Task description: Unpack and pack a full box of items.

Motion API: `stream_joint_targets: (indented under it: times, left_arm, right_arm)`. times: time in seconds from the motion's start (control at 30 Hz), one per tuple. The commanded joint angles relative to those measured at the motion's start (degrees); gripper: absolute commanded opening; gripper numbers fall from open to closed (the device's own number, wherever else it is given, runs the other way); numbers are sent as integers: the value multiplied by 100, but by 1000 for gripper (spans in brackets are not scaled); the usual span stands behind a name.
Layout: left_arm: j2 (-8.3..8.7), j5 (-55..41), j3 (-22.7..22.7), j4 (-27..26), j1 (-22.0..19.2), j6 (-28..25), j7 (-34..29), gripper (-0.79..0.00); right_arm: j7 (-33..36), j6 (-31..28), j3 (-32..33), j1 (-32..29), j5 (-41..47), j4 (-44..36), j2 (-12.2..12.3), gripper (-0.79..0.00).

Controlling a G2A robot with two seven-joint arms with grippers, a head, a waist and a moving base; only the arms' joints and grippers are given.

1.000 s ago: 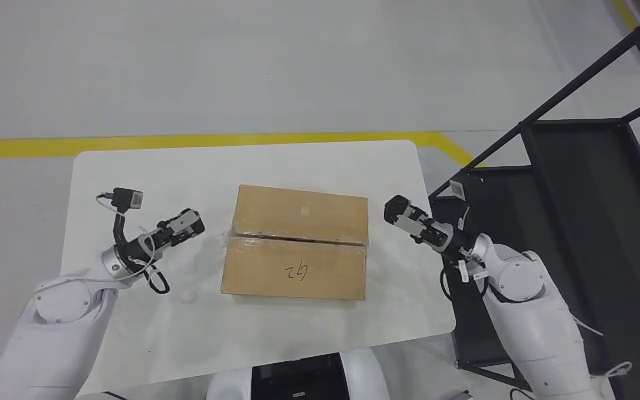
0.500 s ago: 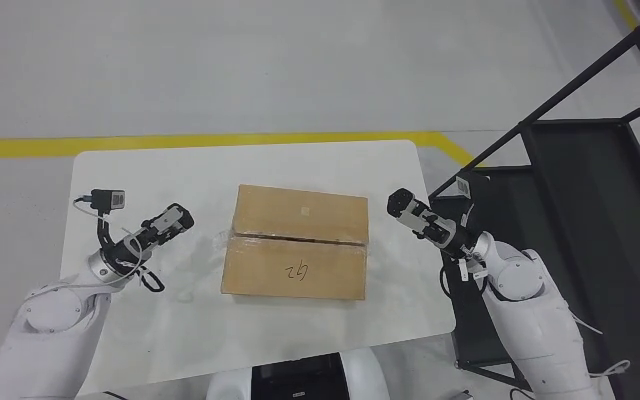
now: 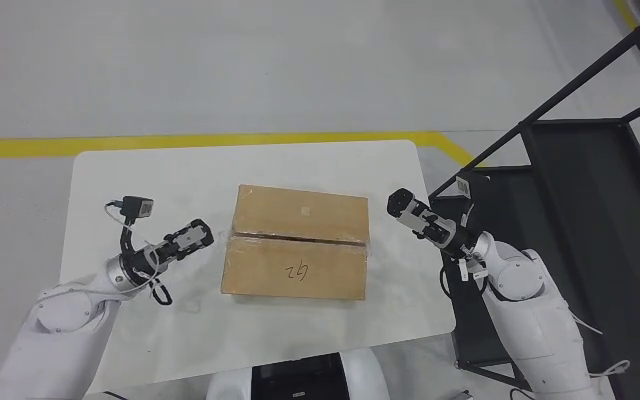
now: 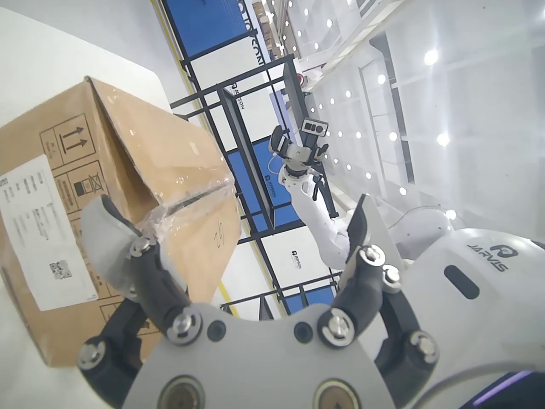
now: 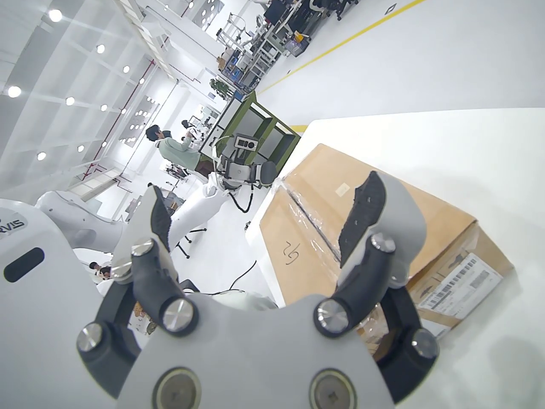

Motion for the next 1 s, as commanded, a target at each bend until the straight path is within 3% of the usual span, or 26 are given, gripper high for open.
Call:
stream_joint_targets:
  times: [0.0,0.3,0.5,0.73,0.97]
  left_arm:
    - [-24,163,92,149,-106,-34,159,0]
    - [-133,144,553,594,-556,-156,206,0]
    - [-116,196,153,278,-303,-731,744,0]
    - [-67,70,161,-34,-110,-235,82,0]
    - [-112,99,313,283,-240,-226,256,0]
  right_arm:
    - [-1,0,0,0,0,0,0,0]
    - [-1,0,0,0,0,0,0,0]
    - [-1,0,0,0,0,0,0,0]
    - [-1,0,0,0,0,0,0,0]
    - [-1,0,0,0,0,0,0,0]
